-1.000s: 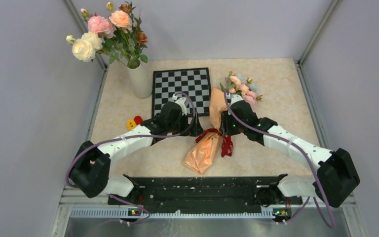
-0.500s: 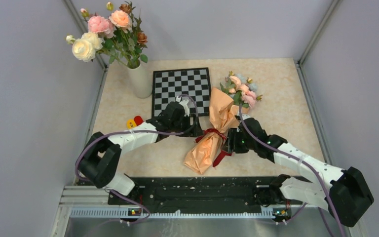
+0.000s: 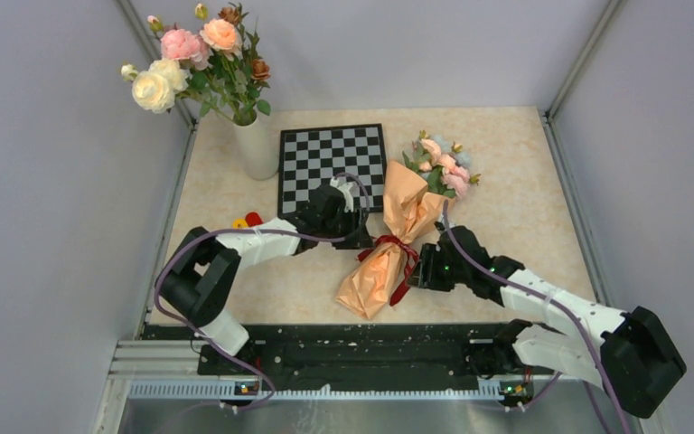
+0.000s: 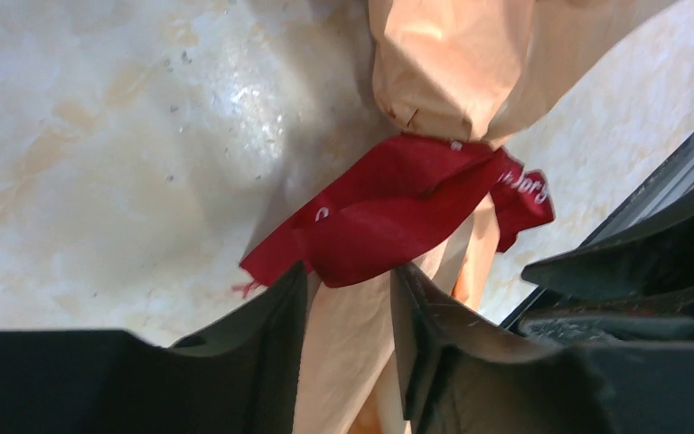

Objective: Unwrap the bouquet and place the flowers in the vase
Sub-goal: Untie the ribbon from the wrapping paper.

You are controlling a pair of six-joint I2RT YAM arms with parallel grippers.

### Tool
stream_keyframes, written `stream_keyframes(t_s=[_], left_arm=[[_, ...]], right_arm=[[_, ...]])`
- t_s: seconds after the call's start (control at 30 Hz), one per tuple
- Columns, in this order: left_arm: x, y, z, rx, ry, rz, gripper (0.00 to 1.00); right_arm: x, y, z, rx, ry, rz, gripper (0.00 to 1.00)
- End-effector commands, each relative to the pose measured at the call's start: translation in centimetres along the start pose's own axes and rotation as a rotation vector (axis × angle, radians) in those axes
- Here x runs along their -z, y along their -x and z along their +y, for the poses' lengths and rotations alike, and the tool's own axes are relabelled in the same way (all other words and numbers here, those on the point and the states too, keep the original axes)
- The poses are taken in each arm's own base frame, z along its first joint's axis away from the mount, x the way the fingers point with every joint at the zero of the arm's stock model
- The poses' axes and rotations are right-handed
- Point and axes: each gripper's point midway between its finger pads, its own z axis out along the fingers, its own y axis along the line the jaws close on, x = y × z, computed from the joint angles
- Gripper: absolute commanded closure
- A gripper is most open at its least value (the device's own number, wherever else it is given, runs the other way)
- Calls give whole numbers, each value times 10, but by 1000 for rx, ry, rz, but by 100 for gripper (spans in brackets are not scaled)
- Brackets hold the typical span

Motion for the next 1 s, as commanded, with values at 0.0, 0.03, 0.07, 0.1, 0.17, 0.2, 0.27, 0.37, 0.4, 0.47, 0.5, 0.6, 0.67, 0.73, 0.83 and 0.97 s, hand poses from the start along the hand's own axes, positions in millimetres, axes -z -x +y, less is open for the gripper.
stream_keyframes(t_s=[0.0, 0.03, 0.07, 0.1, 0.17, 0.2, 0.27, 0.37, 0.4, 0.47, 0.5, 0.6, 0.67, 0.73, 0.83, 0.97], left_arm=[[-4, 32, -28, -11, -87, -69, 66], [-3, 37, -32, -11, -96, -78, 73], [-2, 41, -35, -12, -104, -88, 79], [0, 47, -40, -17, -111, -103, 83], [4, 62, -48, -38, -117, -138, 91], [5, 68, -52, -48, -117, -151, 93], [6, 80, -55, -66, -112, -174, 93], [1, 89, -57, -90, -117, -170, 94], [-1, 94, -58, -100, -121, -173, 94], [-6, 93, -51, -104, -94, -143, 95], [-7, 94, -49, -108, -90, -135, 95], [-4, 95, -48, -116, -81, -125, 90], [0, 92, -44, -118, -69, -127, 84], [3, 83, -37, -110, -52, -120, 75], [10, 72, -33, -87, -49, -121, 64], [14, 58, -27, -53, -56, -129, 56]], right_arm=[[-4, 10, 6, -14, 3, -42, 59], [-5, 11, 4, -18, -9, -49, 60], [-6, 12, 3, -20, -18, -54, 61], [-7, 14, 2, -23, -24, -59, 61], [-10, 16, 1, -31, -33, -68, 62], [-11, 16, 0, -33, -38, -70, 63], [-13, 17, -4, -36, -55, -75, 63], [-14, 21, -7, -37, -73, -96, 64], [-15, 23, -7, -37, -77, -109, 64], [-16, 25, -7, -38, -73, -116, 64], [-17, 28, -10, -40, -89, -135, 64], [-21, 31, -11, -46, -94, -149, 64], [-23, 33, -11, -48, -94, -156, 64], [-24, 36, -11, -46, -97, -166, 64], [-28, 39, -8, -41, -92, -174, 65], [-34, 39, -10, -40, -97, -170, 67]])
